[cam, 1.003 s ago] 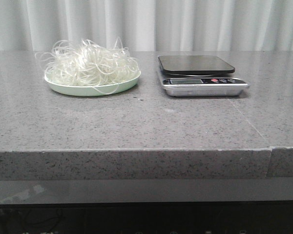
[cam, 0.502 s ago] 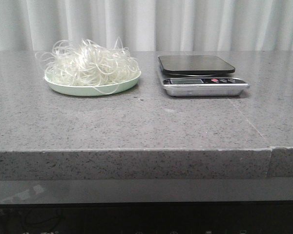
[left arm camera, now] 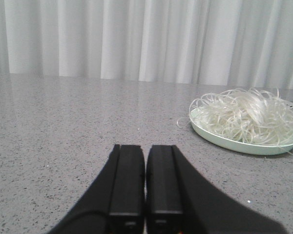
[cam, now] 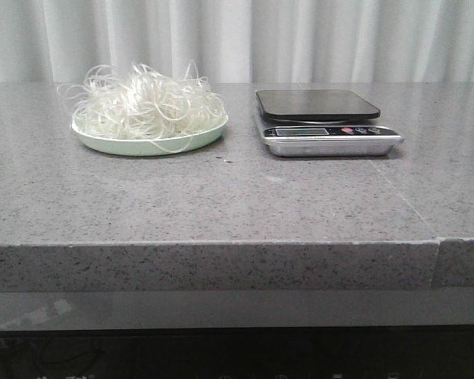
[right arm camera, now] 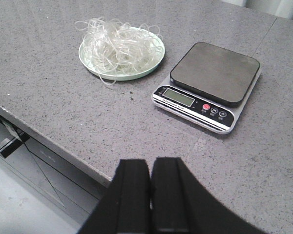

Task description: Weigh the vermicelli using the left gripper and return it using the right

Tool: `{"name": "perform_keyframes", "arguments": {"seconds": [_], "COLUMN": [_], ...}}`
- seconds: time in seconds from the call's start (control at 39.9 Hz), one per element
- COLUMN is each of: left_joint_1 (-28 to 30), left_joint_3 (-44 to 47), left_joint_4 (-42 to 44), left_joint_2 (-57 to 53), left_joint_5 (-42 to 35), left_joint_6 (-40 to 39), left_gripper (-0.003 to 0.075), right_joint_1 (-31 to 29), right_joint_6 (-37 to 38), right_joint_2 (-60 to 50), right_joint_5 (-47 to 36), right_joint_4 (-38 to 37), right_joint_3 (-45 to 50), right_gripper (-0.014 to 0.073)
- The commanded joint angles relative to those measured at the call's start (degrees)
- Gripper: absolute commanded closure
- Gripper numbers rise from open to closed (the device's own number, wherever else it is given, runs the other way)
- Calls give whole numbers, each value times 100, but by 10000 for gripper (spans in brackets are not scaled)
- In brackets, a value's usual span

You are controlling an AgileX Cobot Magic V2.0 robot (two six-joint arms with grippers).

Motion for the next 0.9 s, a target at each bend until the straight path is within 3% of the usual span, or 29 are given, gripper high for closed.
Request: {"name": "perform_keyframes", "arguments": {"seconds": [0.0, 0.4, 0.58, 0.88], "left_joint_1": [1, 1, 1, 1], "left_joint_3": [214, 214, 214, 214], "left_joint_4": [-4, -4, -4, -4], "left_joint_2": [-133, -133, -133, -133], "left_joint_5": [-496, -496, -496, -496], "left_joint_6": [-56, -56, -56, -56], "left_gripper": [565, 565, 565, 565], "right_joint_1": [-39, -220, -1251, -2746], "right_joint_6": [6, 6, 6, 6], "right_joint_2": [14, -86, -722, -2403], "right_joint_5": [-373, -396, -1160, -2893], "right_joint_4": [1, 17, 17, 17], "right_joint_3": [-156, -119, 615, 2917], "right_gripper": [429, 429, 429, 429]}}
